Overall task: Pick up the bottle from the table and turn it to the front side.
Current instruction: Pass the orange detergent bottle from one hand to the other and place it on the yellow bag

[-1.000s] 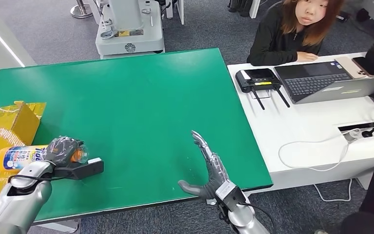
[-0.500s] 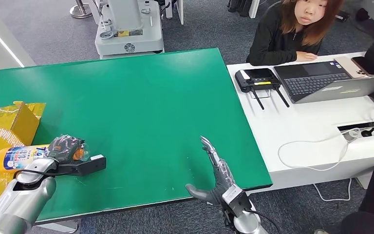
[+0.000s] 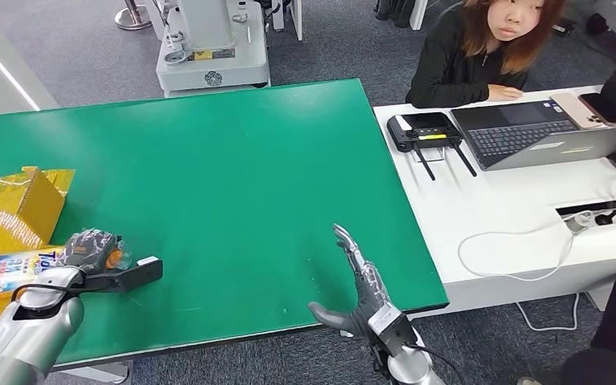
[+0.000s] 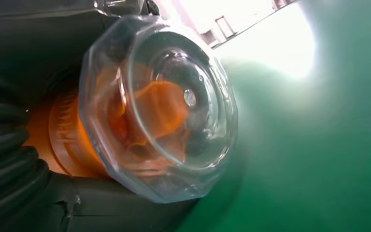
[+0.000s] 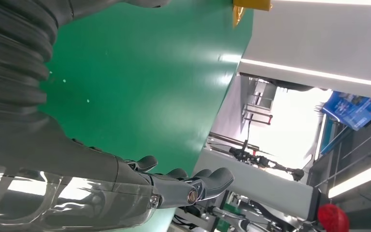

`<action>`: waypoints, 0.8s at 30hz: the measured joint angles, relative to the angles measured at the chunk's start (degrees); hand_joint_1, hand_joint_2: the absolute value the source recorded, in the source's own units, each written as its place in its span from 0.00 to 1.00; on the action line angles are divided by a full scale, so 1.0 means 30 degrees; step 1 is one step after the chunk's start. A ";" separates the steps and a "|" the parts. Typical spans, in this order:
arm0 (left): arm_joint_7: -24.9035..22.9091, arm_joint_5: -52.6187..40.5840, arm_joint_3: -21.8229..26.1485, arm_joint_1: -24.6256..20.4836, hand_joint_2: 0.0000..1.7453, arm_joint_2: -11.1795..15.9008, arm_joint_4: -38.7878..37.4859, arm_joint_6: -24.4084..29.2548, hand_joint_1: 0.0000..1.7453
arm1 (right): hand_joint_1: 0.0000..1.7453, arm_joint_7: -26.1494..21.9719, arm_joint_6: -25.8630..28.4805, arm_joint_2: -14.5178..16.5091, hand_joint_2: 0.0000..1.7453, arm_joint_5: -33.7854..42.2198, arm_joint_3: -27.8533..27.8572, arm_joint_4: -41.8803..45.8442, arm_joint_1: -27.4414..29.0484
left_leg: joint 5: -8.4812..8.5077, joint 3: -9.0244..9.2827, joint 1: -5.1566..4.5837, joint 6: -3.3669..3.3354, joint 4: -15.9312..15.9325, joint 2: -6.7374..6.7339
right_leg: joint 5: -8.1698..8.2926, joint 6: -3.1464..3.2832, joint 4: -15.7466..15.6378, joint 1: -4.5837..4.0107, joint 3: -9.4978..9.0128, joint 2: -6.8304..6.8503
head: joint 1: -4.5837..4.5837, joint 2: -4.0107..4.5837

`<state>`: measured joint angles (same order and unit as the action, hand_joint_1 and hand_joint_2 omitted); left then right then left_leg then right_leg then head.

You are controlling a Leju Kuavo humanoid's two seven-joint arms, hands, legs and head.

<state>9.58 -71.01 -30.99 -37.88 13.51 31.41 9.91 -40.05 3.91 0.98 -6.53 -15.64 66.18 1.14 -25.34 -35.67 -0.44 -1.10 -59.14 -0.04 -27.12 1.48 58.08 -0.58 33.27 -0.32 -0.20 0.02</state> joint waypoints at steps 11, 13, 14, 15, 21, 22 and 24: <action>0.0747 -0.1021 0.1637 0.0064 1.00 0.0357 0.0047 -0.0683 1.00 | 0.00 0.0608 -0.0311 0.0144 1.00 -0.1184 0.1299 0.1243 0.0670 | 0.0002 0.0001 -0.0001 -0.0001 -0.0002 0.0015 | 0.0000 0.0000 0.0000 0.0001 -0.0003 0.0022 | 0.0000 0.0000; 0.1027 -0.1028 0.1644 0.0013 1.00 0.0366 0.0031 -0.0719 1.00 | 0.00 0.0666 -0.0464 0.0282 1.00 -0.1369 0.1517 0.1457 0.0719 | 0.0002 0.0001 -0.0001 -0.0001 -0.0002 0.0012 | 0.0000 0.0000 -0.0001 0.0001 -0.0002 0.0019 | 0.0000 0.0000; 0.1155 -0.1027 0.1644 -0.0026 1.00 0.0366 0.0018 -0.0721 1.00 | 0.00 0.0678 -0.0542 0.0355 1.00 -0.1462 0.1619 0.1530 0.0730 | 0.0002 0.0001 -0.0001 -0.0001 -0.0002 0.0012 | 0.0000 0.0000 -0.0001 0.0001 -0.0002 0.0019 | 0.0000 0.0000; 0.1271 -0.1025 0.1644 -0.0069 1.00 0.0364 0.0007 -0.0721 1.00 | 0.00 0.0681 -0.0597 0.0430 1.00 -0.1542 0.1717 0.1588 0.0737 | 0.0002 0.0001 -0.0001 -0.0001 -0.0001 0.0012 | 0.0000 0.0000 -0.0001 0.0001 -0.0002 0.0019 | 0.0000 0.0000; 0.1585 -0.1018 0.1644 -0.0285 1.00 0.0340 -0.0013 -0.0878 1.00 | 0.00 0.0674 -0.0834 0.0743 1.00 -0.1801 0.2067 0.1763 0.0747 | 0.0002 0.0001 -0.0001 -0.0001 -0.0002 0.0012 | 0.0001 0.0000 0.0000 0.0001 -0.0002 0.0019 | 0.0002 0.0000; 0.1594 -0.1038 0.1646 -0.0297 1.00 0.0326 -0.0018 -0.0898 1.00 | 0.00 0.0670 -0.0854 0.0796 1.00 -0.1816 0.2100 0.1769 0.0747 | 0.0002 0.0001 -0.0001 -0.0001 -0.0002 0.0012 | 0.0001 0.0000 0.0000 0.0001 -0.0002 0.0019 | 0.0002 0.0000; 0.1616 -0.1108 0.1647 -0.0306 1.00 0.0289 -0.0026 -0.0903 1.00 | 0.00 0.0663 -0.0885 0.0914 1.00 -0.1879 0.2125 0.1770 0.0747 | 0.0002 0.0001 -0.0001 -0.0001 -0.0001 0.0012 | 0.0000 0.0000 0.0000 0.0001 -0.0002 0.0019 | 0.0002 0.0000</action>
<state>14.43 -74.34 -26.04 -38.80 14.38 31.34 7.20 -38.06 1.26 3.73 -12.17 -9.27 71.49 3.38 -25.34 -35.66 -0.45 -1.10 -59.14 0.00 -27.12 1.48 58.08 -0.58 33.26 -0.26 -0.20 0.02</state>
